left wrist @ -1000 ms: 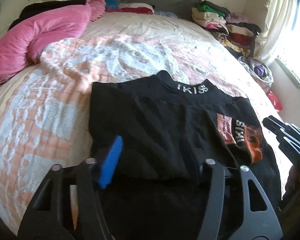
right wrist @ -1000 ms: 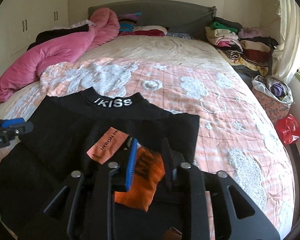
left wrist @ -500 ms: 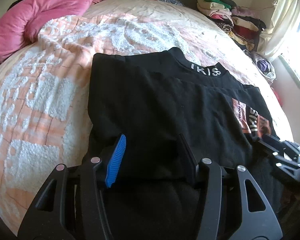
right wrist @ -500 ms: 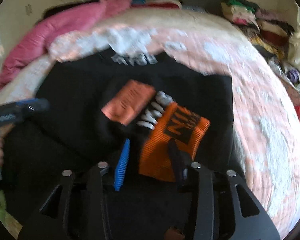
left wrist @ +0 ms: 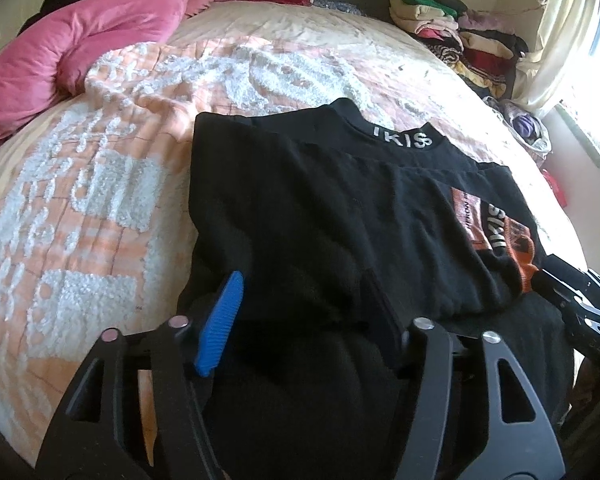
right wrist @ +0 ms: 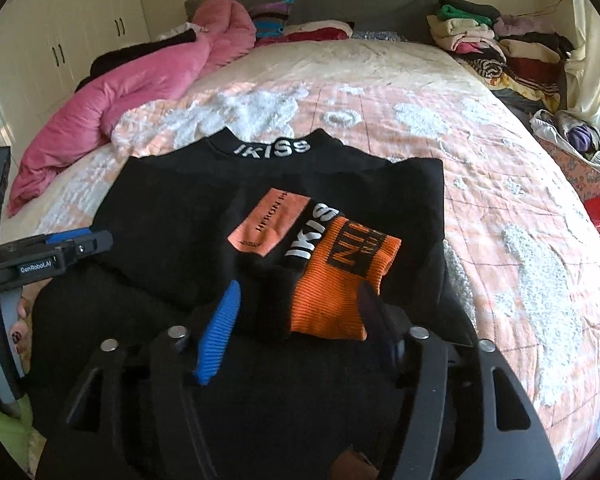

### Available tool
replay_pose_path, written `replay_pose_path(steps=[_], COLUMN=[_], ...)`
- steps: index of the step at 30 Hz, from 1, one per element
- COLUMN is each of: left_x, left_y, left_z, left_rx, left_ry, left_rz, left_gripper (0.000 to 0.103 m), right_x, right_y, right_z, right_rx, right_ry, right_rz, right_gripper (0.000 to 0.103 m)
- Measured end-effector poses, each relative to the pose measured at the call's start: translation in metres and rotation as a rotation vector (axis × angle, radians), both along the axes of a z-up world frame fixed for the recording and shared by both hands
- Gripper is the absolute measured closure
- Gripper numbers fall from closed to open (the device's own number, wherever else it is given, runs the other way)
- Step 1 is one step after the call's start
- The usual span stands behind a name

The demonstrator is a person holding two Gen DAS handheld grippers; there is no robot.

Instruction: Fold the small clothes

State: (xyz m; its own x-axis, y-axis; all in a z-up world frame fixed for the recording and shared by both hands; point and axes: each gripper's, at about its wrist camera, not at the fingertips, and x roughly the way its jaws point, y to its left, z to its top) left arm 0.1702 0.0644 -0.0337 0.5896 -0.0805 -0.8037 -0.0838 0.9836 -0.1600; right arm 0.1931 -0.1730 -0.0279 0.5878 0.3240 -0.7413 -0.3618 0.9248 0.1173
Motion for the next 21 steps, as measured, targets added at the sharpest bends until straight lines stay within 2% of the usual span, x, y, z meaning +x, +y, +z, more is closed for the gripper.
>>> replay_pose_path(steps=[5,6,9,12,21], left_x=[-0.009,-0.01,-0.015,-0.019,-0.031], left_y=[0.0,0.0,0.001,0.002,0.002], left_z=[0.007,0.009,0.015,0.023,0.035], left_rx=[0.008,0.006,-0.001,-0.004,0.024], left_ry=[-0.016,-0.02,-0.035,-0.053,-0.081], left_rz=[0.005,0.007,0.012,0.017,0.018], left_gripper=[0.033,0.026,0.009,0.009,0.009], right_x=[-0.009,-0.01,-0.015,-0.019,-0.031], right_y=[-0.002,-0.002,-0.002,-0.003,-0.011], right_z=[0.01,0.012,0.019,0.023,0.034], right_rx=[0.016,0.019,0.018,0.009,0.019], right_ry=[-0.03,-0.037,-0.061,-0.079,-0.107], right_rz=[-0.007,-0.011,-0.016,-0.023,-0.038], right_gripper=[0.028,0.022,0.016,0.01,0.009])
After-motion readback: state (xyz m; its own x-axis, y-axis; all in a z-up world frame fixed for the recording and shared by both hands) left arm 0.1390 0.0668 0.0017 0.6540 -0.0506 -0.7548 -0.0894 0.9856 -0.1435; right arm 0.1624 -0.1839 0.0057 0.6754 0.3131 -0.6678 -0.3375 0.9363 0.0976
